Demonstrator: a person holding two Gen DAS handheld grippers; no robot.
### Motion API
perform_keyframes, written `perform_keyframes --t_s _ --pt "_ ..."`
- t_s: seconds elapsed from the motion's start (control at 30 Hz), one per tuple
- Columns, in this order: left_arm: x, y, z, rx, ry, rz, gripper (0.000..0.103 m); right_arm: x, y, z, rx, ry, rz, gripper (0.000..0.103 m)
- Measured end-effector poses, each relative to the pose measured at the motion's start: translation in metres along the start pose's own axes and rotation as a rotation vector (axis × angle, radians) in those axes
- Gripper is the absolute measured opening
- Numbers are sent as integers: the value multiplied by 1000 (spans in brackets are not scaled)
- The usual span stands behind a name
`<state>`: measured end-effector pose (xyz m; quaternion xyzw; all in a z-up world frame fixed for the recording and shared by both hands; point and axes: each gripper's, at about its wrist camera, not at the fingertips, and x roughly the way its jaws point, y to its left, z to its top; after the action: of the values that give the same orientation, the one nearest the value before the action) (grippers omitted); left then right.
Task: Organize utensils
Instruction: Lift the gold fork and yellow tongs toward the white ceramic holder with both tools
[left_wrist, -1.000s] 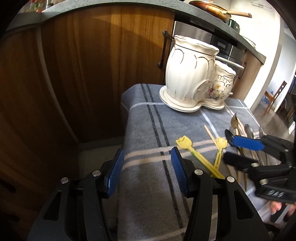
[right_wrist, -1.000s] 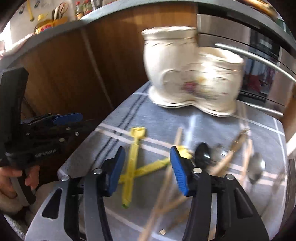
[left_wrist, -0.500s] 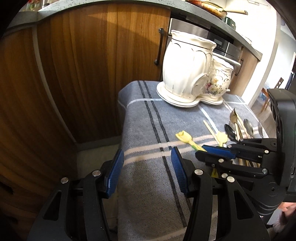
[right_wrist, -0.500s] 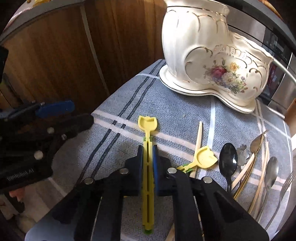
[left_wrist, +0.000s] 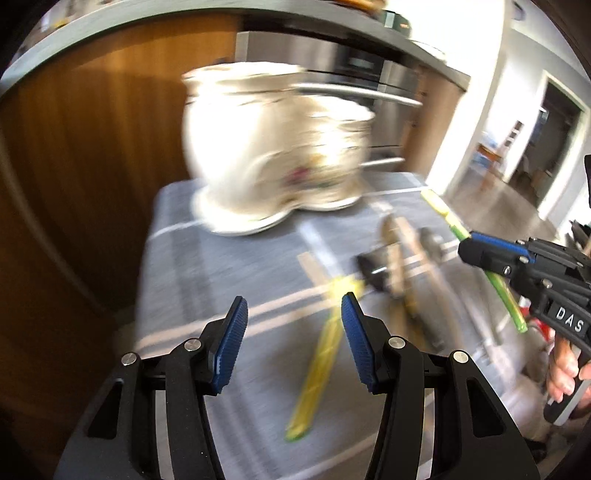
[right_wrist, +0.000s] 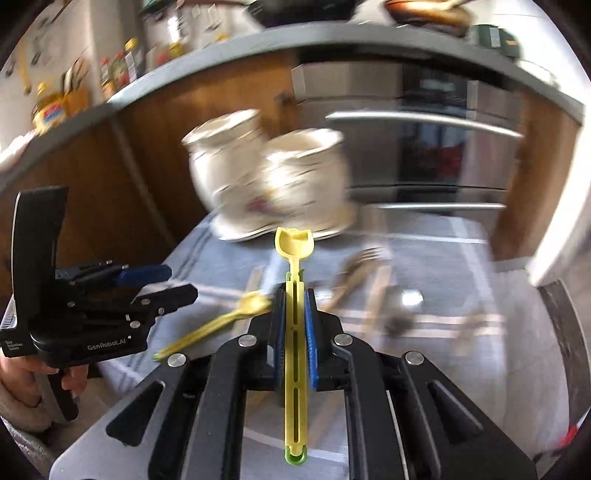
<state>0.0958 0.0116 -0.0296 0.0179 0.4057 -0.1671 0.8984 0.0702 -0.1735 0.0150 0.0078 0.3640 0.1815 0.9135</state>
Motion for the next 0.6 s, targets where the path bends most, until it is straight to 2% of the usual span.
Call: perform_keyframes --t_s 0.1,0.2,0.3,0.43,0.6 --pt "18 -23 17 57 7 -40 54 -17 -26 0 34 -40 -46 10" --pt "44 -41 30 87 57 -73 54 -22 -47 -1 67 -65 -72 10" --pt "67 -55 41 105 96 -92 47 -19 -59 -2 89 -74 -84 10" --pt "88 -66 52 128 115 -87 34 -15 -69 -4 104 -68 -87 10" --pt "112 -81 67 150 142 -98 24 -11 -78 -13 112 -55 -80 10"
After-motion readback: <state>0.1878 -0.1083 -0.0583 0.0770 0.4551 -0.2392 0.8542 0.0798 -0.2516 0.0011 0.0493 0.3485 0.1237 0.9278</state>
